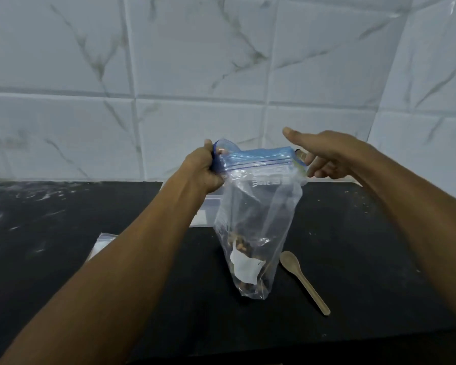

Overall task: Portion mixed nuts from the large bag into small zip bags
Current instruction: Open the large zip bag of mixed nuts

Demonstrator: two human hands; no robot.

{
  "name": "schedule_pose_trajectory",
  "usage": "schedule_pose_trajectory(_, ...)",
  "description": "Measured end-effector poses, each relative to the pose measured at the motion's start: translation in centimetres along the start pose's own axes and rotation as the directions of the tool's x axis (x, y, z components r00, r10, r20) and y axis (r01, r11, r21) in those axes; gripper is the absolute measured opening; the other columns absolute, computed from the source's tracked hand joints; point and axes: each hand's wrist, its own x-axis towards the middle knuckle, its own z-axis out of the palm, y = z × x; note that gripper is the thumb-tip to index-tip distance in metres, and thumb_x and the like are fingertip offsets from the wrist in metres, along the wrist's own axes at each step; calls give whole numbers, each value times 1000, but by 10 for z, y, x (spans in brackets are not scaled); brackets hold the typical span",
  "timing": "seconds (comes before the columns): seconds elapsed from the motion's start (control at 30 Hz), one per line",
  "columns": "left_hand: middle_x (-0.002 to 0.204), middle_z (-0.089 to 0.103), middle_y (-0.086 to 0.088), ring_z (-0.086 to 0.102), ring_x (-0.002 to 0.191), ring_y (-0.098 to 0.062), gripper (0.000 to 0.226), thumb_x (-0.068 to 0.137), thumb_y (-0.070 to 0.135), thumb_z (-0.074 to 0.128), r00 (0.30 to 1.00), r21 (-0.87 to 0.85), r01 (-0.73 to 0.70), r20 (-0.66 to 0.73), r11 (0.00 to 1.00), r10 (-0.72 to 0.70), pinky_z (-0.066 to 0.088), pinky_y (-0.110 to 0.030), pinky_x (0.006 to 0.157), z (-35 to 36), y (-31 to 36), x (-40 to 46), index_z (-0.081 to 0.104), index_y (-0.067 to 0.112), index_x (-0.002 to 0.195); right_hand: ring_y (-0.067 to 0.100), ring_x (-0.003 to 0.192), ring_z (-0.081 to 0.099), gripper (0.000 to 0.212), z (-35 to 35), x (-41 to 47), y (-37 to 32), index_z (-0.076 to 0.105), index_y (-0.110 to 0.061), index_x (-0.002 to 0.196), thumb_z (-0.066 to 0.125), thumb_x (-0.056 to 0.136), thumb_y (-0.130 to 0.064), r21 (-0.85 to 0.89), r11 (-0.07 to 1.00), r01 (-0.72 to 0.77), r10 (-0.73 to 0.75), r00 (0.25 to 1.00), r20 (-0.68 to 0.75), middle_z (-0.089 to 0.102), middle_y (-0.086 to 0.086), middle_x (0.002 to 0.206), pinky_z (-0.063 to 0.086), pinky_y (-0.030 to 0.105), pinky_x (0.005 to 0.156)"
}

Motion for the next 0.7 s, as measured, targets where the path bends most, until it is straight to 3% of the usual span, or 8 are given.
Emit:
schedule_pose_trajectory(0.13,69,61,-9,62,64,-20,41,107,26,32,993,-29,-80,85,996,82,55,-35,67,6,-4,-11,56,4,82,17,47,52,72,4,-9,-19,60,-7,88,48,77,-78,-126,992,16,2,990,138,66,11,63,33,20,49)
schedule_pose_trajectory(0.23,69,70,-11,70,71,-23,35,105,16,33,987,-50,-94,128,994,100,60,-35,66,-1,-6,-24,60,0,88,15,46,55,24,9,-16,-21,58,-10,78,57,90,-31,-158,987,-2,38,973,229,62,8,55,38,18,46)
schedule_pose_trajectory(0.3,72,72,-14,70,77,-26,31,101,9,34,987,-78,-86,130,993,95,60,-37,72,-9,-4,-33,59,-2,88,14,43,57,13,15,-15,-17,58,-5,79,54,90,-7,-37,999,-26,33,979,202,63,10,57,49,20,43)
schedule_pose_trajectory(0.37,74,72,-16,72,74,-28,28,97,6,32,990,-128,-68,114,989,83,61,-38,70,-18,-2,-41,57,-3,89,18,40,61,10,21,-11,-10,55,-3,85,48,93,0,298,947,-119,61,979,196,62,12,69,54,30,42)
schedule_pose_trajectory(0.5,74,69,-14,72,61,-24,29,93,4,31,995,-257,-50,66,965,69,60,-40,64,-38,-6,-50,59,-2,89,35,56,68,20,30,-13,2,49,7,86,34,98,2,828,455,-329,50,937,345,59,21,83,53,40,39)
schedule_pose_trajectory(0.57,67,68,-13,71,55,-23,29,93,4,30,998,-262,-38,35,964,49,60,-41,62,-46,-12,-53,58,-1,93,39,89,66,26,38,-19,7,48,11,84,29,99,4,906,208,-368,36,929,369,58,25,84,58,43,65)
schedule_pose_trajectory(0.63,60,67,-12,70,52,-22,27,94,4,29,999,-264,-32,-2,964,32,59,-41,61,-51,-14,-54,55,0,90,34,109,62,25,45,-25,11,49,14,95,28,101,1,925,68,-374,41,928,372,57,26,85,52,45,81)
schedule_pose_trajectory(0.7,56,61,-10,65,47,-19,27,93,4,28,1000,-276,-15,-14,961,11,60,-37,56,-51,-14,-57,54,0,85,25,102,65,24,54,-25,14,52,7,105,31,103,-4,921,5,-390,72,919,389,58,21,83,54,39,75)
